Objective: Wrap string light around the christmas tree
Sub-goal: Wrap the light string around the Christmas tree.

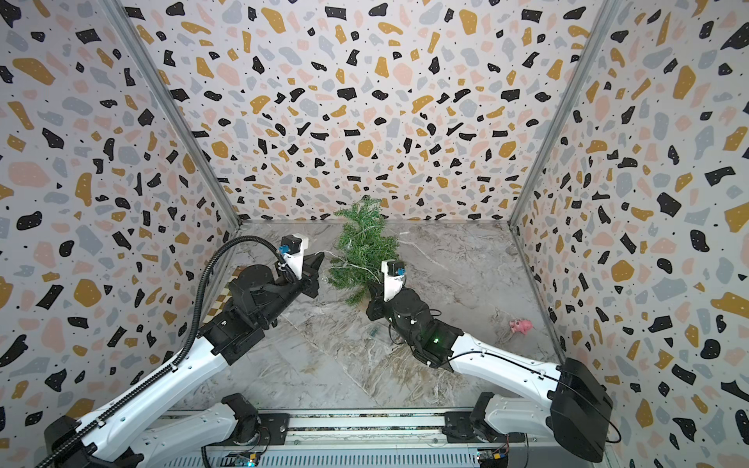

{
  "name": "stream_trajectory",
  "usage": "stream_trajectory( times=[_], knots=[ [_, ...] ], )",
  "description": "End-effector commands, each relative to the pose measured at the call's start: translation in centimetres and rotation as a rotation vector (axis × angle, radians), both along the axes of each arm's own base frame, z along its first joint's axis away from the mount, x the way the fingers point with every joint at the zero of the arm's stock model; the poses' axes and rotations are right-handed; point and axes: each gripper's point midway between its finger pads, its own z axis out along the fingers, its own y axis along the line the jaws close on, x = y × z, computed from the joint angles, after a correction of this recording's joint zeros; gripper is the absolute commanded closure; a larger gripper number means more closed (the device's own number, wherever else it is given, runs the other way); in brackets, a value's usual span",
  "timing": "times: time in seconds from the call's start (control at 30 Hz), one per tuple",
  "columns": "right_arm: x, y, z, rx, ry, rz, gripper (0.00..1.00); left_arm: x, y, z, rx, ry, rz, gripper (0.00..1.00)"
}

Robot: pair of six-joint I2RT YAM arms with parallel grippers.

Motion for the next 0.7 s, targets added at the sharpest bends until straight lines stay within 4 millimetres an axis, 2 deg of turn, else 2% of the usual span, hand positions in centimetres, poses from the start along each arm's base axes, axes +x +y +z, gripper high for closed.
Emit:
stream_trajectory(
  times=[0.0,0.33,0.47,0.6,0.67],
  knots=[
    [-1.1,-0.2,1.3,-0.021,-0.027,0.044,1.0,0.4,0.2,1.7,-0.074,-0.04,0.019,1.0],
    [-1.6,0.3,10.1,-0.118,-0.297,0.099,1.0,0.7,2.0,-1.0,-0.069,0.006,0.102,1.0],
    [-1.1,1.0,14.9,-0.148,-0.423,0.087,1.0,1.6,2.8,-2.1,-0.101,0.034,0.149,1.0],
    [0.9,2.6,19.0,-0.176,-0.514,0.099,1.0,2.9,2.7,-1.9,-0.153,0.048,0.145,1.0],
    [3.3,3.0,20.5,-0.162,-0.511,0.116,1.0,3.6,2.4,-1.7,-0.162,0.048,0.135,1.0]
  ],
)
